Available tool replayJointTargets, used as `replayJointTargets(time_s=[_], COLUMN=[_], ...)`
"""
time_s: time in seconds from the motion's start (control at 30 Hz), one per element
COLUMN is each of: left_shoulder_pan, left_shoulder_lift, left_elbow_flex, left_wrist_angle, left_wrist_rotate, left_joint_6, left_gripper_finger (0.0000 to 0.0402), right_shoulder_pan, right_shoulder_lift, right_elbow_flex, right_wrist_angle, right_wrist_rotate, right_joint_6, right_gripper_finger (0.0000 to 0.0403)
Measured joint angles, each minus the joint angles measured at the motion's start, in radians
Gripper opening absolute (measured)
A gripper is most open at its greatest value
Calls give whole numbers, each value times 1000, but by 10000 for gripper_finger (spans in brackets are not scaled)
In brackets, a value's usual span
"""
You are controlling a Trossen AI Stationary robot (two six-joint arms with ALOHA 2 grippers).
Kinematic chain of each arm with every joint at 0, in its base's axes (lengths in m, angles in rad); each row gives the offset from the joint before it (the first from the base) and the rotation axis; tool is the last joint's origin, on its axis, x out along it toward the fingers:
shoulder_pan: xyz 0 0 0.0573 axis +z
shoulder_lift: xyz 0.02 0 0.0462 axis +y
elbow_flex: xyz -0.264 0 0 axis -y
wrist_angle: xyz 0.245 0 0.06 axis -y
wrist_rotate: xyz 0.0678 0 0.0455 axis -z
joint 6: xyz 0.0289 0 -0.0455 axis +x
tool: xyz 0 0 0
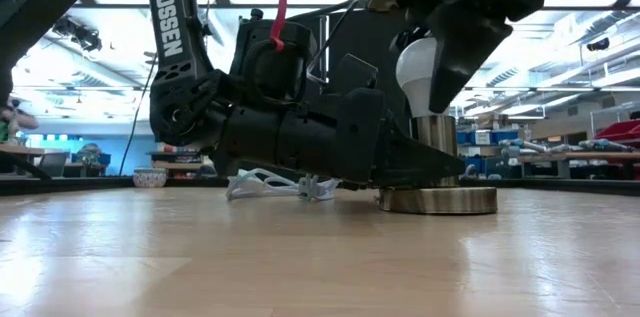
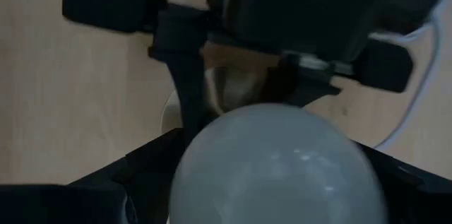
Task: Screw lightbulb
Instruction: Insert the white lightbulb into the lamp socket
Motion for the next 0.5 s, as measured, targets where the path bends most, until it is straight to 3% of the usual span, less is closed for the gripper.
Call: replayJointTargets(time_s=[0.5], left_shoulder_pan=[0], left_shoulder_lift=[0], left_elbow_flex=[0], left_wrist_angle=[0], left_wrist_rotate=[0], left_joint_6=[0], left_gripper_finger=[198], right_shoulder_pan=[0], right_shoulder_lift=[-3], right_elbow_flex=[0], right_wrist_angle=[-16], right_wrist_rotate=[21], right_joint_6=[7], right_gripper_finger=[308])
